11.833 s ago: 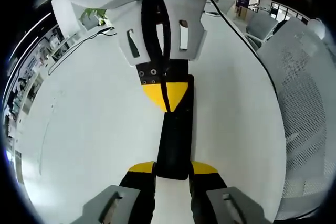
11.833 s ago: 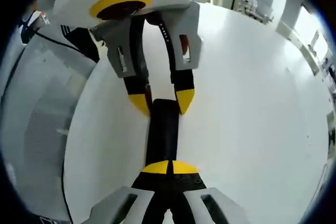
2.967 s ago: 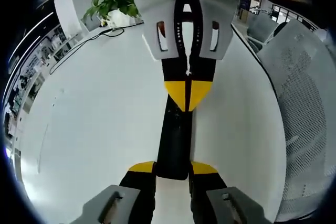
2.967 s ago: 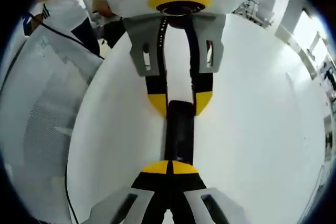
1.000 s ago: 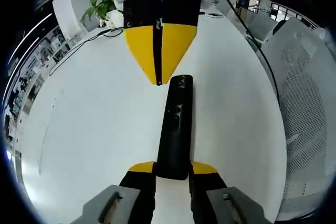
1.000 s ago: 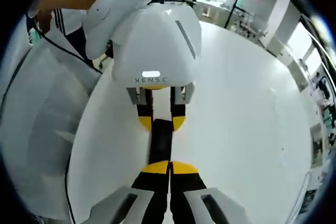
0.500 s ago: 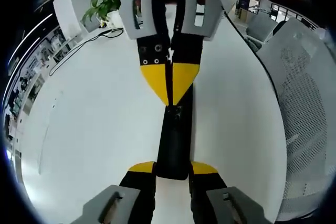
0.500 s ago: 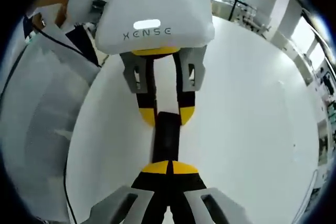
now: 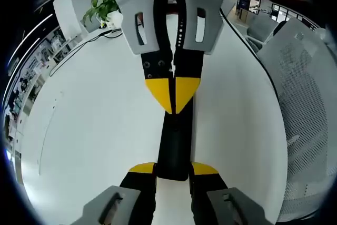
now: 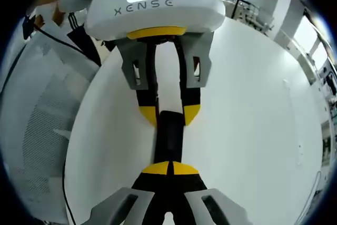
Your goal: Press the specified remote control buttons in sequence, fully releasing each button before pressing the next.
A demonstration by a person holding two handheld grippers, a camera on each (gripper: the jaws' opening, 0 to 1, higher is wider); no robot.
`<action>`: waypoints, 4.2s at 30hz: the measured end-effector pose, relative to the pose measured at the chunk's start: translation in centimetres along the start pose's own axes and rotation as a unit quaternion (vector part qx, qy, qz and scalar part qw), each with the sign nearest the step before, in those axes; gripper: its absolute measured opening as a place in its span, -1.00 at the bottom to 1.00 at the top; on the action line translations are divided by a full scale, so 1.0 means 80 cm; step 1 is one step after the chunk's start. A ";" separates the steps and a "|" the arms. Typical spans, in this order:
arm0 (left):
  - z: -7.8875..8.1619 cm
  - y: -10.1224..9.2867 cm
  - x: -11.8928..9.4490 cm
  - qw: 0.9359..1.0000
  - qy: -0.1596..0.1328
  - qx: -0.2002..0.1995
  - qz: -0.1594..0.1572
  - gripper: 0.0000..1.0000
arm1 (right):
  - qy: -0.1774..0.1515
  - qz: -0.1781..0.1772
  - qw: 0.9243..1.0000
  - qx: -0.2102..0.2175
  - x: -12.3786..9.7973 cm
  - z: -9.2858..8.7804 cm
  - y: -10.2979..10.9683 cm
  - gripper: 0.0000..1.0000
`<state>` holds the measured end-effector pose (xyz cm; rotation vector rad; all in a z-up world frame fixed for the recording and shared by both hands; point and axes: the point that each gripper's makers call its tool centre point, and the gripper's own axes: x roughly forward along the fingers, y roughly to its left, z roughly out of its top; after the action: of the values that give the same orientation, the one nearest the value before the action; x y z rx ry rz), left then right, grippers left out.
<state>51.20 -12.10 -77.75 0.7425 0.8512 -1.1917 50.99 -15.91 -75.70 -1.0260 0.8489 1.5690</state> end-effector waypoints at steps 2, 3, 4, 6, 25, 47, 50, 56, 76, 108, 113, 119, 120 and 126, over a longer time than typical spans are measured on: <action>0.000 0.000 0.000 1.000 0.000 0.000 0.000 -0.54 | 0.002 0.001 1.000 -0.002 0.001 0.000 0.000 -1.00; 0.000 0.000 0.000 1.000 -0.001 0.000 0.000 -0.54 | 0.001 0.001 1.000 -0.001 0.002 0.000 0.001 -1.00; 0.000 0.000 0.000 1.000 -0.001 0.000 0.000 -0.54 | 0.002 0.001 1.000 -0.001 0.002 0.000 0.001 -1.00; -0.001 0.000 0.000 1.000 -0.001 0.000 0.000 -0.54 | 0.002 0.002 1.000 -0.001 0.003 0.000 0.002 -1.00; -0.002 0.000 -0.001 1.000 -0.005 -0.001 0.002 -0.54 | 0.009 0.008 1.000 -0.010 0.013 0.000 0.003 -1.00; -0.002 -0.002 -0.001 1.000 -0.006 -0.004 -0.001 -0.54 | 0.026 0.016 1.000 0.001 0.016 -0.002 0.003 -1.00; -0.002 -0.002 -0.001 1.000 -0.006 -0.005 -0.001 -0.54 | 0.020 0.017 1.000 0.008 0.015 -0.002 0.003 -1.00; -0.002 -0.002 -0.002 1.000 -0.006 -0.005 -0.001 -0.54 | 0.004 0.015 1.000 0.014 0.012 -0.002 0.002 -1.00; -0.002 0.000 -0.001 1.000 -0.001 -0.002 0.001 -0.54 | -0.016 -0.018 1.000 -0.007 -0.027 0.018 -0.001 -1.00; -0.001 0.001 0.000 1.000 -0.001 -0.003 0.002 -0.54 | -0.027 -0.043 0.998 -0.027 -0.060 0.036 -0.012 -1.00; -0.001 0.000 0.000 1.000 -0.001 -0.002 0.002 -0.54 | -0.025 -0.039 0.999 -0.027 -0.053 0.036 -0.013 -1.00; 0.000 -0.001 -0.001 1.000 -0.002 -0.002 0.002 -0.54 | -0.024 -0.034 0.999 -0.024 -0.043 0.033 -0.012 -1.00; -0.001 -0.001 -0.001 1.000 -0.002 -0.002 0.003 -0.54 | -0.023 -0.032 0.999 -0.024 -0.041 0.033 -0.011 -1.00; 0.000 -0.001 -0.001 1.000 -0.004 -0.002 0.003 -0.54 | -0.018 -0.023 0.999 -0.025 -0.027 0.030 -0.007 -1.00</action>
<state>51.12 -12.05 -77.70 0.7361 0.8438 -1.1865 51.28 -14.41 -72.81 -1.0428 0.7612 1.5719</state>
